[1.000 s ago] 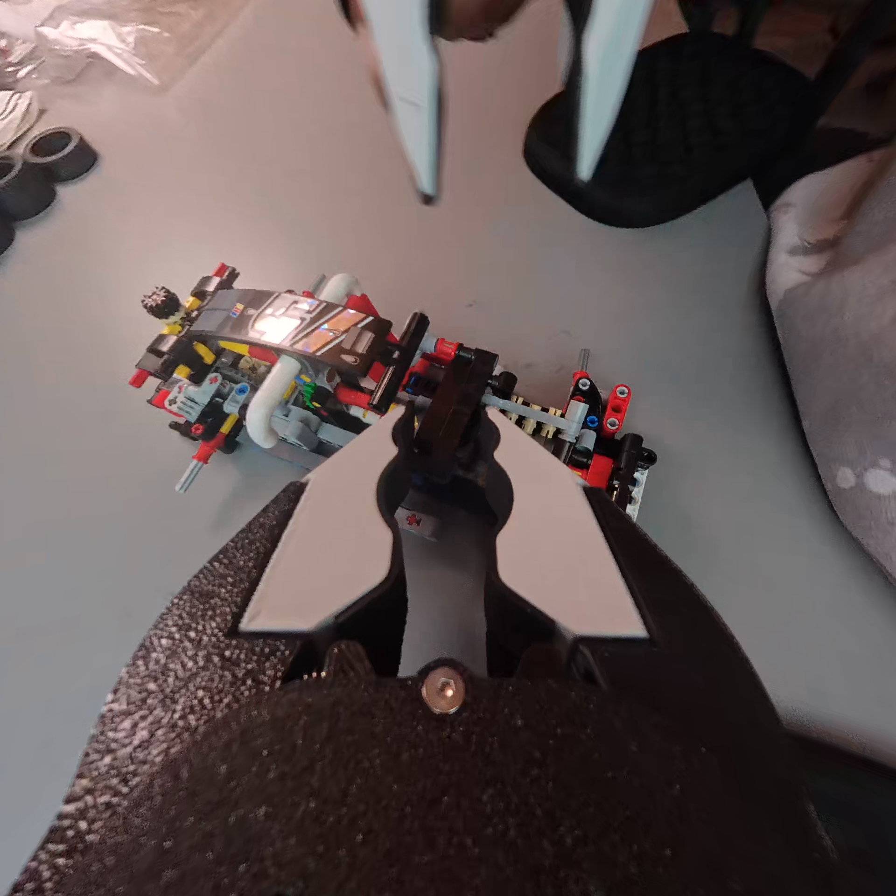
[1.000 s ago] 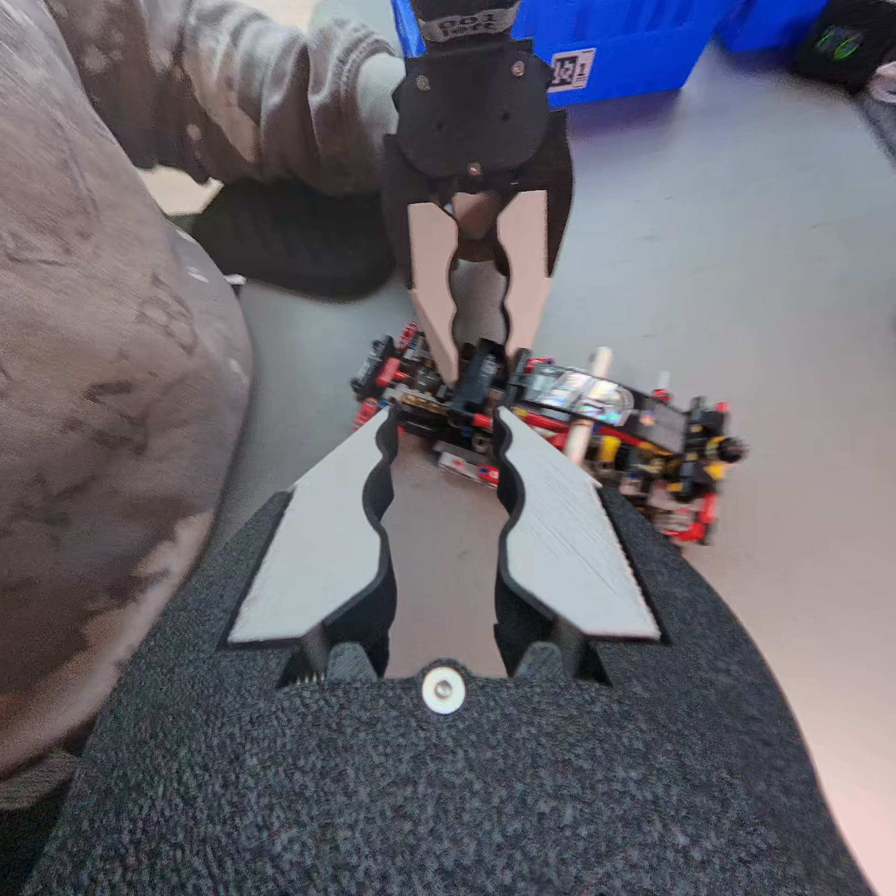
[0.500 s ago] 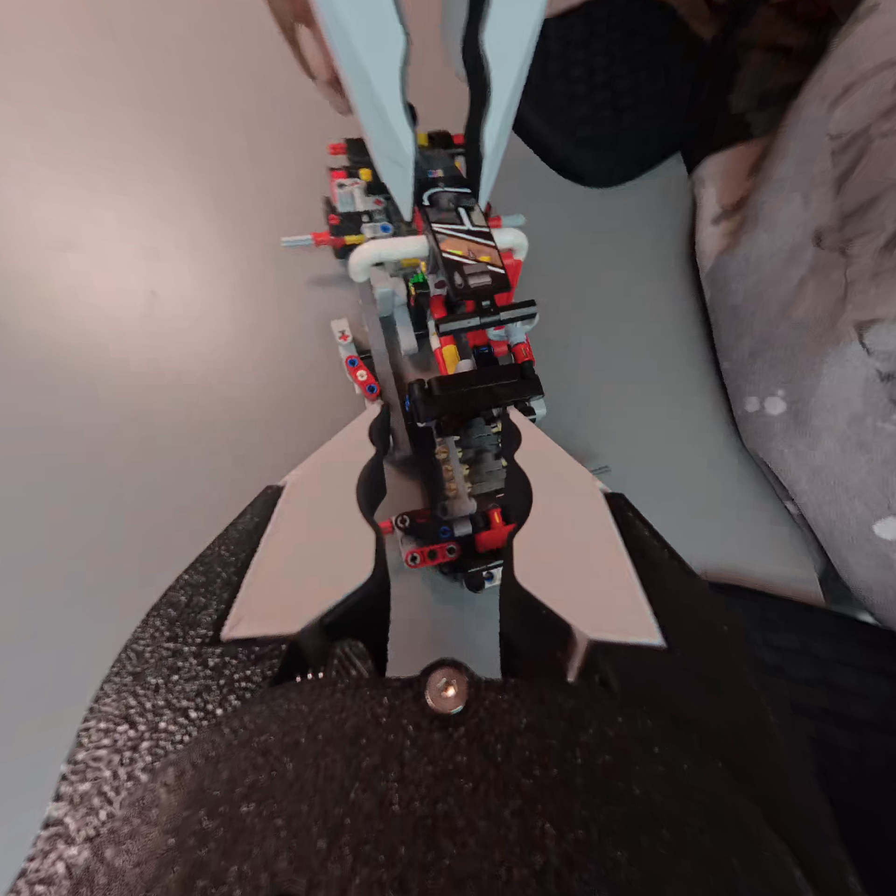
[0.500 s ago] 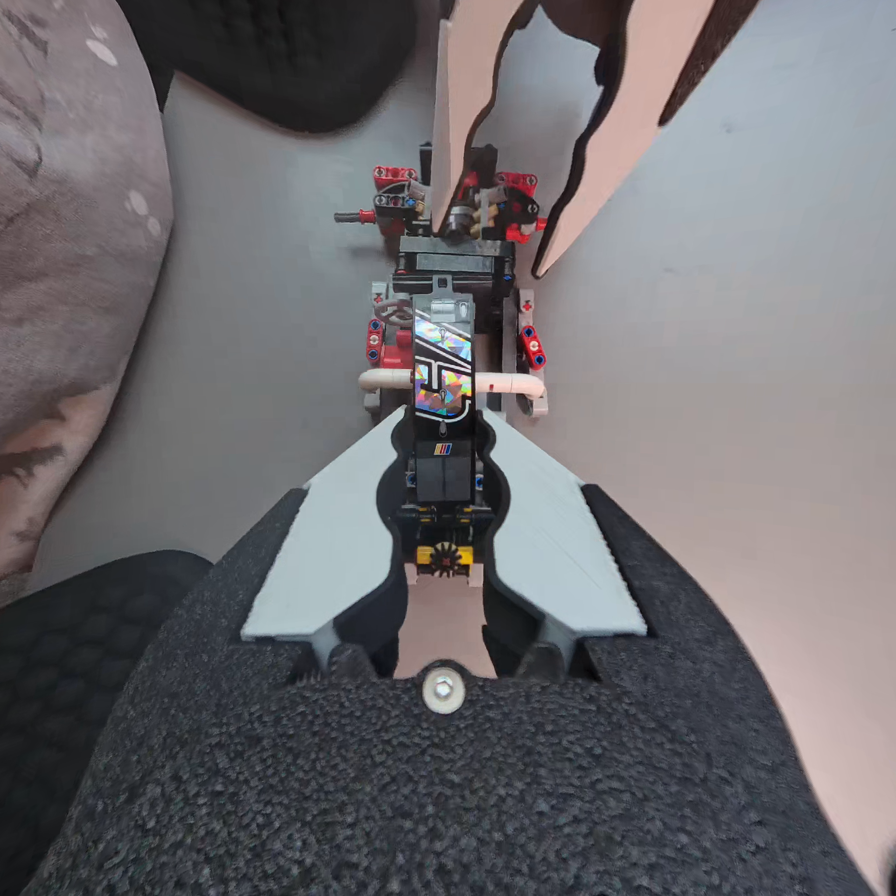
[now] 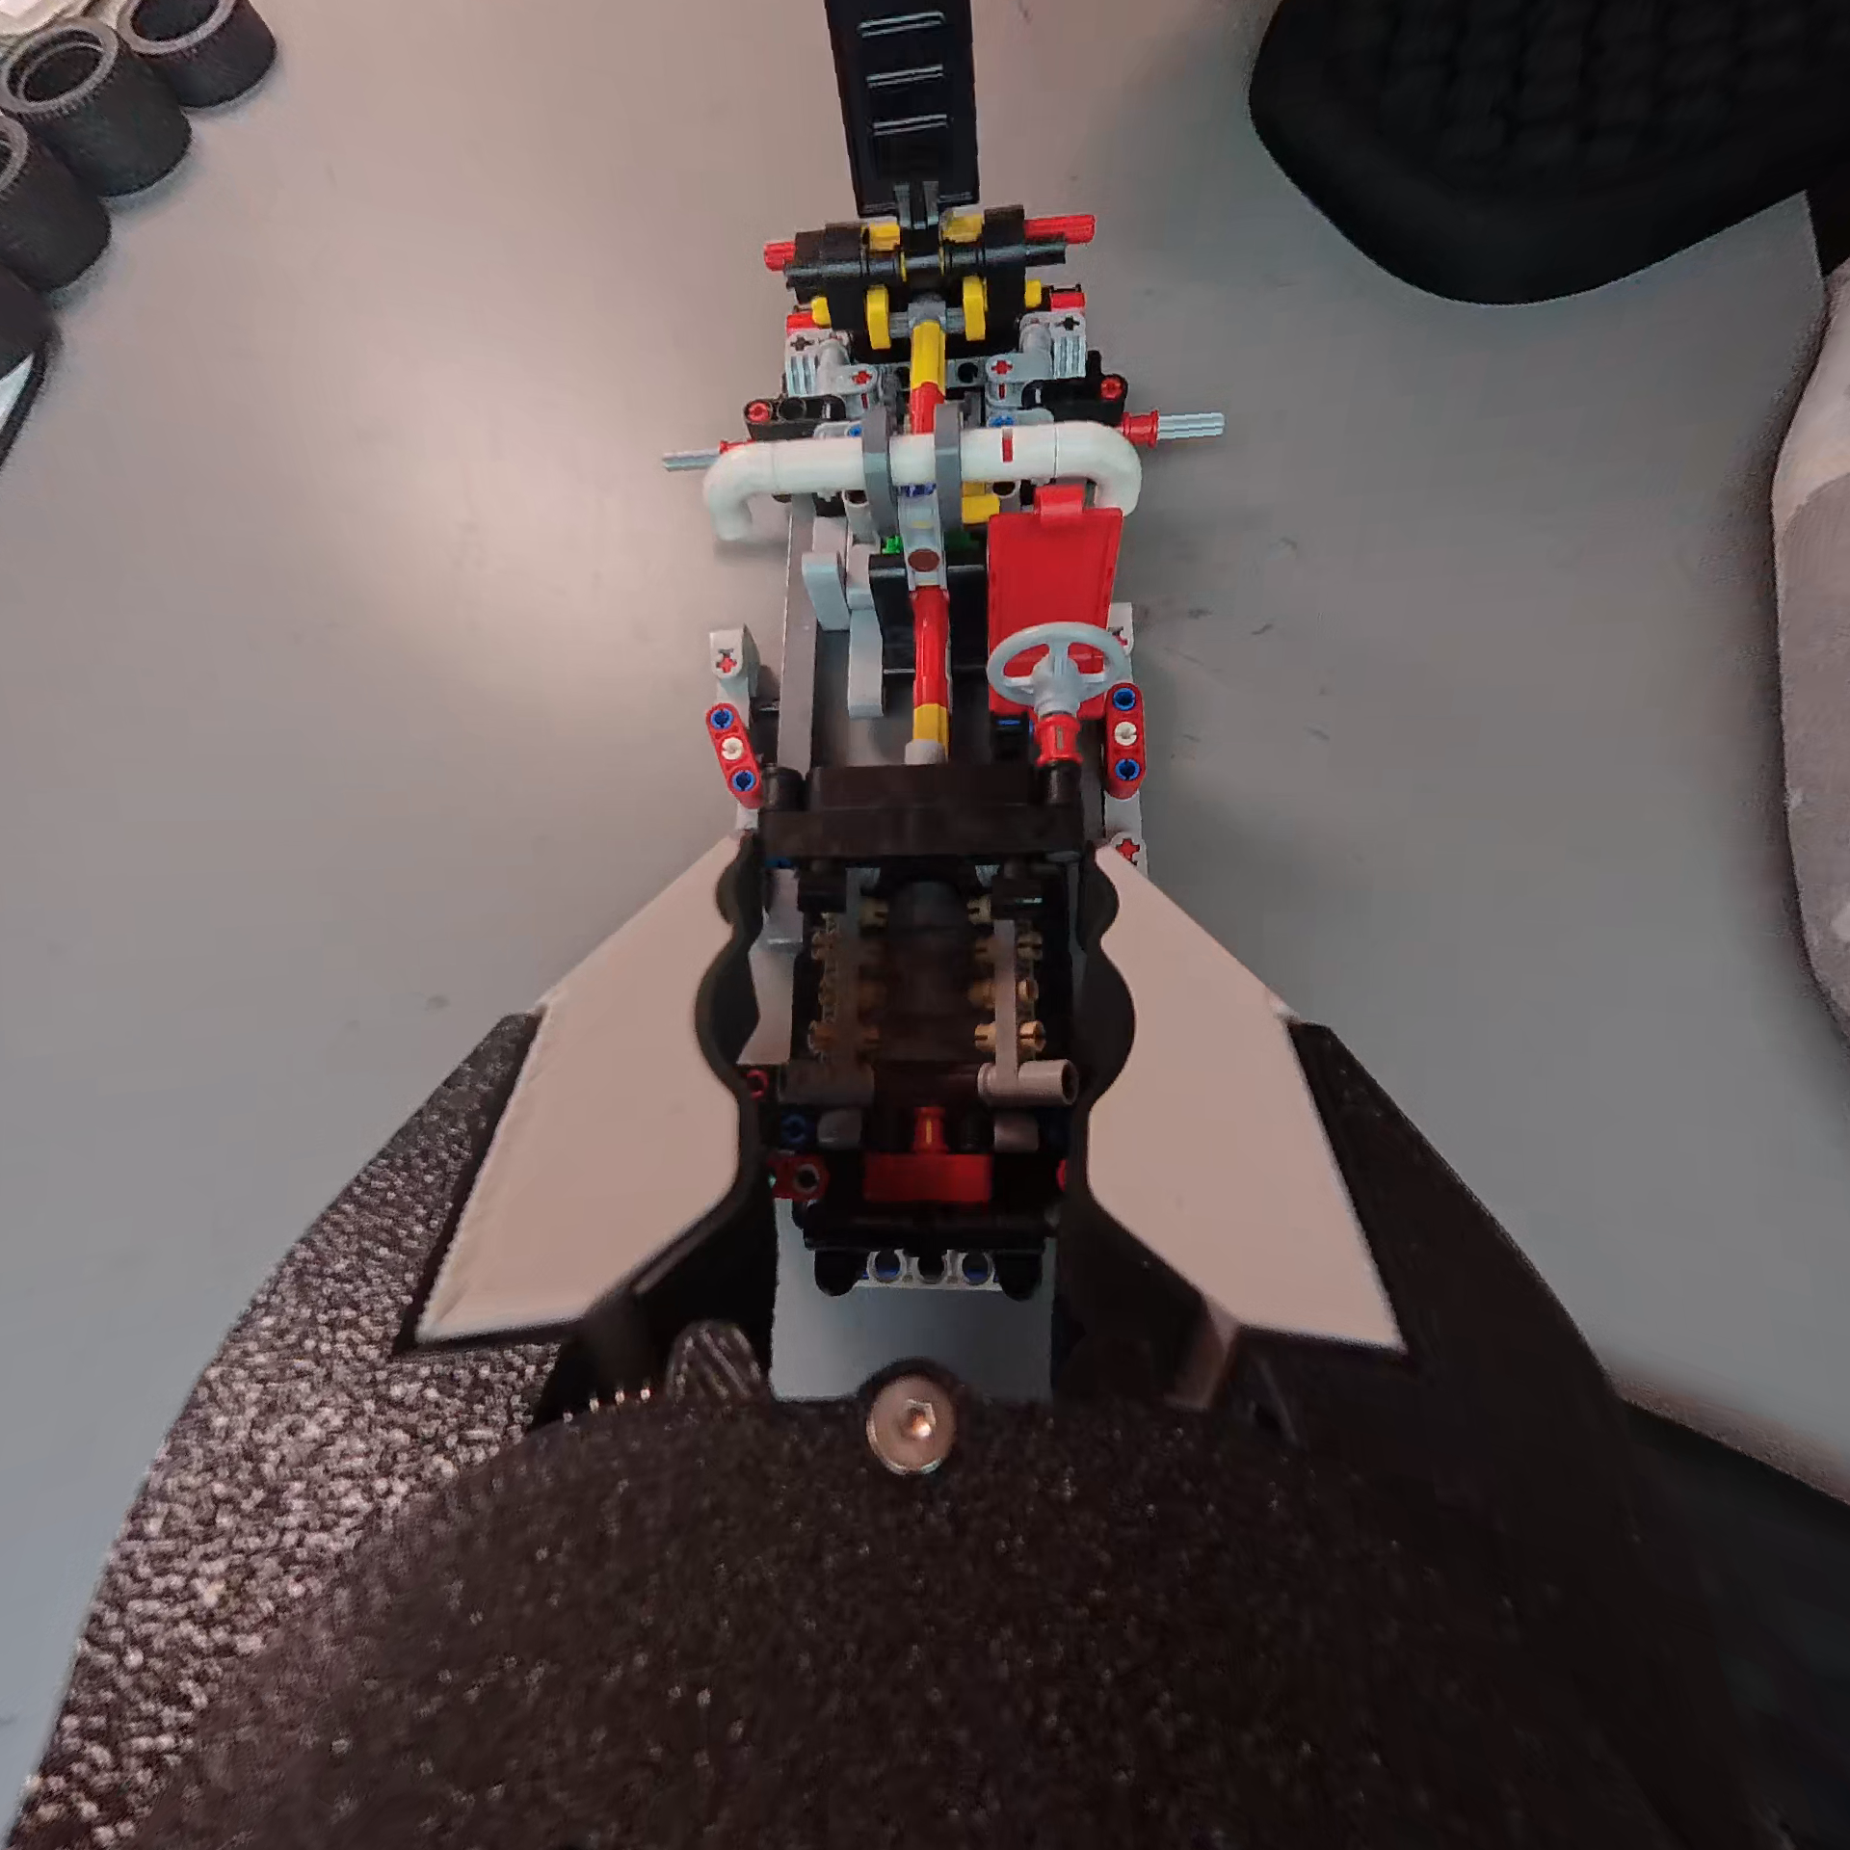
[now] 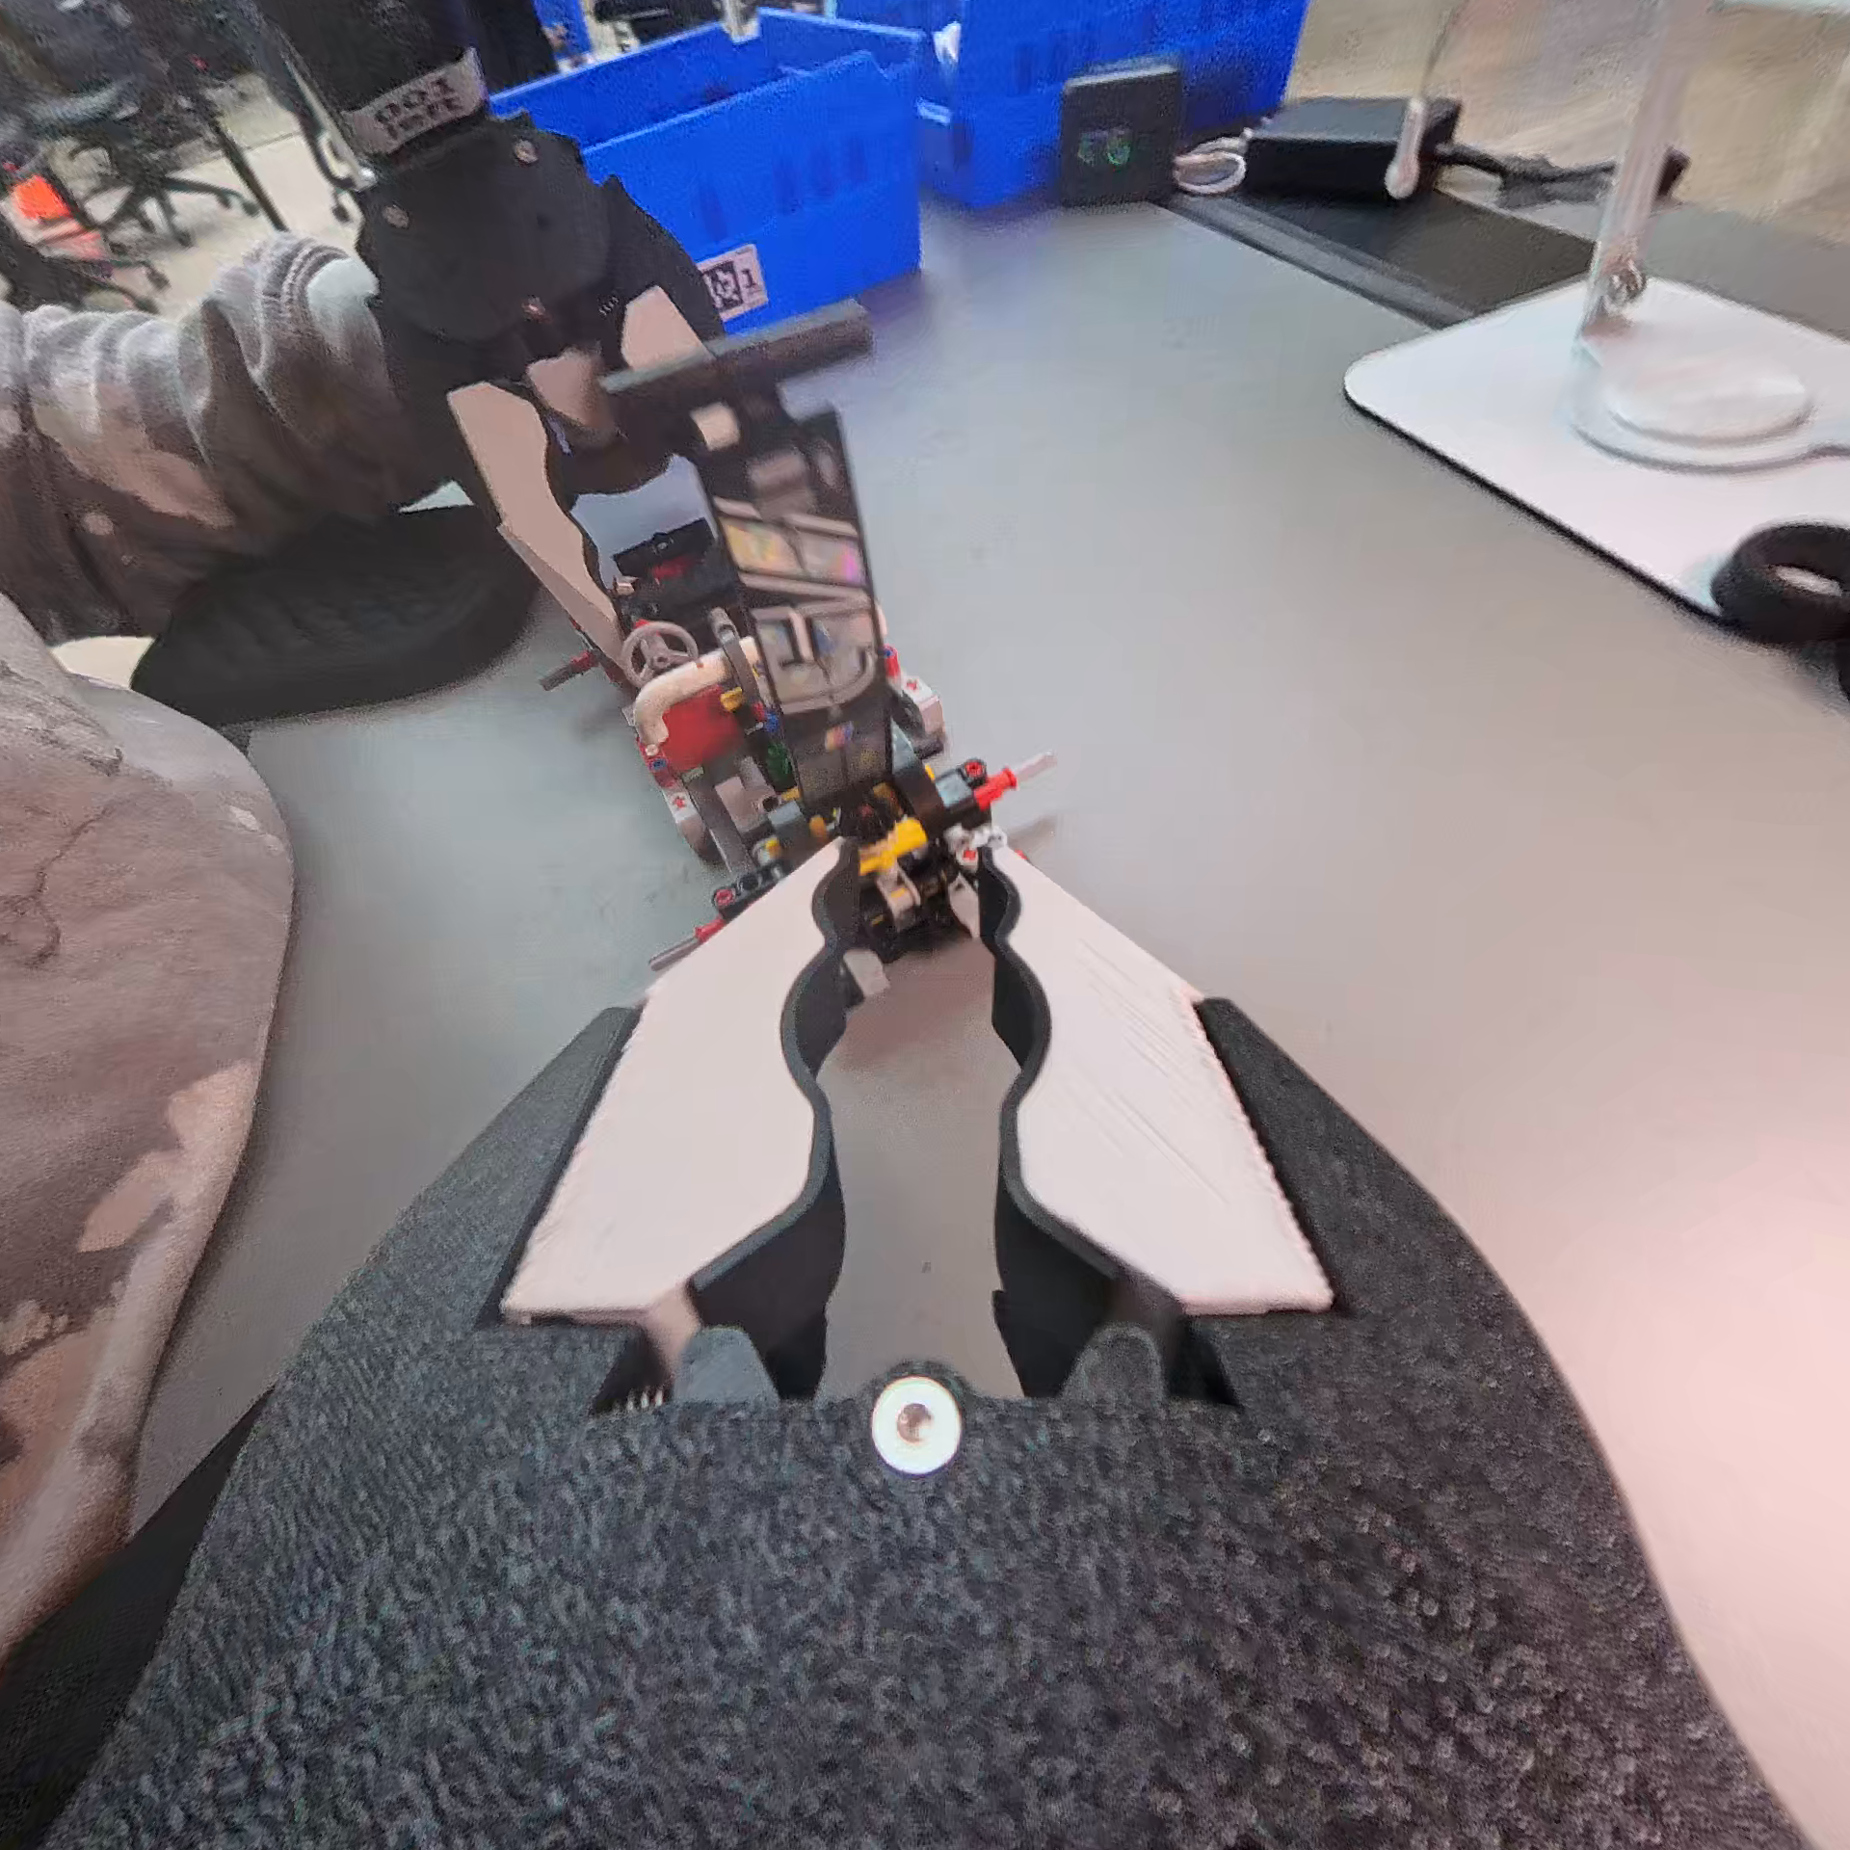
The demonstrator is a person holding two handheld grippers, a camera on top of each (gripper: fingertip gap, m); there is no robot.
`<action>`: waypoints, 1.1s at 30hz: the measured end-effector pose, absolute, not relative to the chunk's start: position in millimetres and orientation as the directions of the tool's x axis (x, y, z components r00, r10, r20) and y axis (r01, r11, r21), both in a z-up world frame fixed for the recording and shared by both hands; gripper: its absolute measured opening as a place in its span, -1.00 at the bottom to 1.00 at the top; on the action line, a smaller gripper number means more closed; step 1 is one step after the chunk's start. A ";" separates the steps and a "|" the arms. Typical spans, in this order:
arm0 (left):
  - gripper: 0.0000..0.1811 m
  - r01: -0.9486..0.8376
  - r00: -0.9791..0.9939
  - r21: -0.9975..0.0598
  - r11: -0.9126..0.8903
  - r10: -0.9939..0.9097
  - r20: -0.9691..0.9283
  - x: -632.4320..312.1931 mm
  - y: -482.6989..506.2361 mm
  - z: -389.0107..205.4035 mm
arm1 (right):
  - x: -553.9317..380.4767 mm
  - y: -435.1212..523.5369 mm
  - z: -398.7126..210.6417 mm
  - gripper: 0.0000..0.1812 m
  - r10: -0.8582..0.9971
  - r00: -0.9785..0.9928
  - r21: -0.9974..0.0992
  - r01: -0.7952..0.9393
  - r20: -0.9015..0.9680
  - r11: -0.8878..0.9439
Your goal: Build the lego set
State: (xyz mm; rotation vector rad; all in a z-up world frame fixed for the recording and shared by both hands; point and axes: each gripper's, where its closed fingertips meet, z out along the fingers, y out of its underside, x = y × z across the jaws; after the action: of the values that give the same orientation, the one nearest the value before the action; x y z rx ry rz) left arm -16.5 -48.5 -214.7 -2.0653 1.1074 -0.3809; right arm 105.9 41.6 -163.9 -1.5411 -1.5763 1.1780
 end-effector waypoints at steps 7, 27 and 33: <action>-0.30 -0.575 0.606 -0.740 -0.348 -0.789 -0.100 -16.9 -36.2 -213.2 | 138.4 45.6 -122.0 -0.64 0.997 0.035 -0.931 0.357 -0.070 -0.078; -0.37 -0.545 0.653 -0.769 -0.333 -0.744 -0.141 -23.6 -30.8 -212.2 | 62.9 73.1 -147.9 -0.86 0.951 0.259 -0.901 0.431 0.167 0.041; -0.38 -0.554 0.636 -0.769 -0.319 -0.758 -0.144 -19.4 -23.9 -212.0 | 74.1 76.2 -151.7 -0.81 0.909 0.326 -0.902 0.255 -0.259 -0.349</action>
State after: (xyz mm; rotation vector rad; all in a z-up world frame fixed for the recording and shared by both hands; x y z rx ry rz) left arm -19.4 -23.9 -212.0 -2.0156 1.0252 -0.3074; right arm 74.1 76.2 -151.7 -1.7997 -1.0369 1.0424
